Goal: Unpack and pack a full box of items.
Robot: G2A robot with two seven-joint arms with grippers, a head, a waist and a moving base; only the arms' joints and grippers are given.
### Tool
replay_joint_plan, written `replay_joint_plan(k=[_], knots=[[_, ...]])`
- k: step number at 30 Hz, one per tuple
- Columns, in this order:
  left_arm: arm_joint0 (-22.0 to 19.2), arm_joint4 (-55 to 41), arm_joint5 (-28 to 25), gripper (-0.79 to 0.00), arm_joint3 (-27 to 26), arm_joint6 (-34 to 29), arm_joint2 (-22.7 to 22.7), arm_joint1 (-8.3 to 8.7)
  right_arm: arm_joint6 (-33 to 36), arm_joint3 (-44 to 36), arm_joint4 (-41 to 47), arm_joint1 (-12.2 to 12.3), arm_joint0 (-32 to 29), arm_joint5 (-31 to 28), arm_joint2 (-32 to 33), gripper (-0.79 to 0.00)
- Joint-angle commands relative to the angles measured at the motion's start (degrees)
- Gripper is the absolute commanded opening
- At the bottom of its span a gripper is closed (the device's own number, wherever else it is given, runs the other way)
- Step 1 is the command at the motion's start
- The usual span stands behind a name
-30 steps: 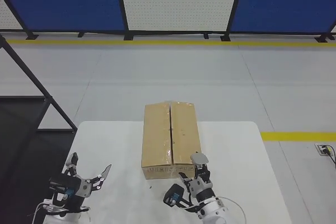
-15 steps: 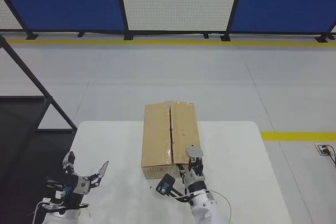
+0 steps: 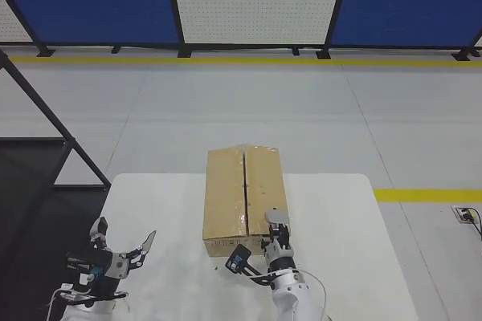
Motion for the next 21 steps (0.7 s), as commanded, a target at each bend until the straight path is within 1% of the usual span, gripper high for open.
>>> replay_joint_plan(k=[1, 6, 7, 8, 9, 16, 21], knots=[[0.0, 0.0, 0.0, 0.000, 0.0, 0.0, 0.0, 0.00, 0.0, 0.3, 0.0, -0.2, 0.0, 0.1, 0.1, -0.486], [0.0, 0.0, 0.0, 0.000, 0.0, 0.0, 0.0, 0.00, -0.2, 1.0, -0.2, -0.7, -0.3, 0.0, 0.7, -0.594], [0.0, 0.0, 0.0, 0.000, 0.0, 0.0, 0.0, 0.00, -0.3, 1.1, -0.3, -0.8, -0.4, 0.0, 0.8, -0.634], [0.0, 0.0, 0.0, 0.000, 0.0, 0.0, 0.0, 0.00, -0.3, 1.2, -0.5, -0.9, -0.4, 0.0, 0.9, -0.776], [0.0, 0.0, 0.0, 0.000, 0.0, 0.0, 0.0, 0.00, -0.4, 1.2, -0.6, -1.0, -0.5, 0.0, 1.0, -0.785], [0.0, 0.0, 0.0, 0.000, 0.0, 0.0, 0.0, 0.00, -1.3, 1.3, -1.3, -1.5, -1.1, -0.1, 2.0, -0.785], [0.0, 0.0, 0.0, 0.000, 0.0, 0.0, 0.0, 0.00, -3.9, 0.7, -0.3, -1.6, -2.1, -0.3, 3.6, -0.785]])
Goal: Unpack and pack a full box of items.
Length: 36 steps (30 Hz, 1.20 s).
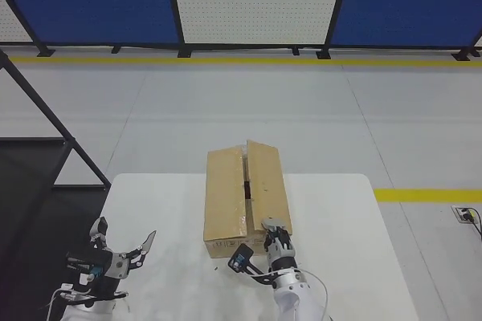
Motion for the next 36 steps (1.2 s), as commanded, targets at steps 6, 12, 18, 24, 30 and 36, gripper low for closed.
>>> replay_joint_plan(k=[6, 12, 18, 24, 30, 36], knots=[[0.0, 0.0, 0.0, 0.000, 0.0, 0.0, 0.0, 0.00, -6.9, -1.8, 3.7, 0.4, -2.0, -1.6, 4.0, -0.785], [0.0, 0.0, 0.0, 0.000, 0.0, 0.0, 0.0, 0.00, -16.4, -4.0, 6.5, 1.4, -5.1, -3.4, 8.7, -0.785], [0.0, 0.0, 0.0, 0.000, 0.0, 0.0, 0.0, 0.00, -23.1, -5.1, 9.4, 2.2, -7.4, -5.6, 12.7, -0.785], [0.0, 0.0, 0.0, 0.000, 0.0, 0.0, 0.0, 0.00, -32.2, -5.3, 14.5, 3.0, -8.6, -9.7, 16.4, -0.785], [0.0, 0.0, 0.0, 0.000, 0.0, 0.0, 0.0, 0.00, -39.5, -5.5, 17.1, 3.9, -9.9, -12.9, 20.2, -0.785], [0.0, 0.0, 0.0, 0.000, 0.0, 0.0, 0.0, 0.00, -42.2, -5.7, 18.8, 4.5, -10.9, -14.4, 22.4, -0.785]])
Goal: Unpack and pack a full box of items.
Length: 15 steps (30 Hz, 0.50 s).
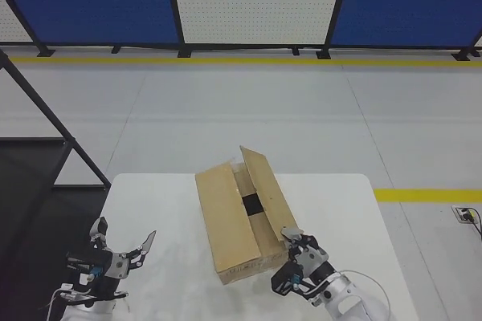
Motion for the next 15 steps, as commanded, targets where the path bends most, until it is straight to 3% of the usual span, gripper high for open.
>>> replay_joint_plan(k=[1, 15], knots=[[0.0, 0.0, 0.0, 0.000, 0.0, 0.0, 0.0, 0.00, -1.6, 0.0, 0.7, 0.2, -0.2, -0.8, 0.5, -0.785], [0.0, 0.0, 0.0, 0.000, 0.0, 0.0, 0.0, 0.00, -3.6, 0.5, 3.1, 0.5, -0.4, -2.0, 1.7, -0.785]])
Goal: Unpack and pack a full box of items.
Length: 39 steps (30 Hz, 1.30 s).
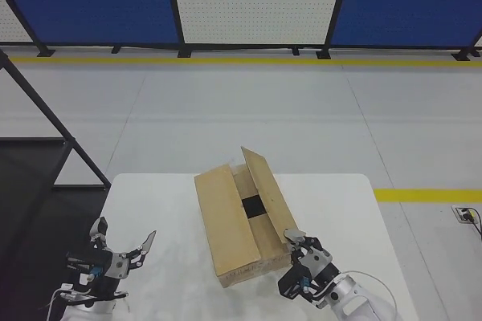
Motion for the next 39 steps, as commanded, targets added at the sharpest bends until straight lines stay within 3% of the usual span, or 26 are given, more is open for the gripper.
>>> replay_joint_plan(k=[1, 9, 18, 30, 39], knots=[[0.0, 0.0, 0.0, 0.000, 0.0, 0.0, 0.0, 0.00, 0.0, 0.0, 0.0, 0.0, 0.0, 0.0, 0.0, -0.785], [0.0, 0.0, 0.0, 0.000, 0.0, 0.0, 0.0, 0.00, -0.2, 0.0, 0.6, 0.0, -0.2, 0.1, 0.0, -0.785], [0.0, 0.0, 0.0, 0.000, 0.0, 0.0, 0.0, 0.00, -9.6, 1.0, 3.1, 1.2, -0.6, -3.8, 2.9, -0.785], [0.0, 0.0, 0.0, 0.000, 0.0, 0.0, 0.0, 0.00, -22.1, 3.6, 4.6, 3.4, 1.5, -15.9, 7.2, -0.785], [0.0, 0.0, 0.0, 0.000, 0.0, 0.0, 0.0, 0.00, -22.7, 5.1, 3.6, 4.8, 4.8, -22.7, 7.7, -0.785]])
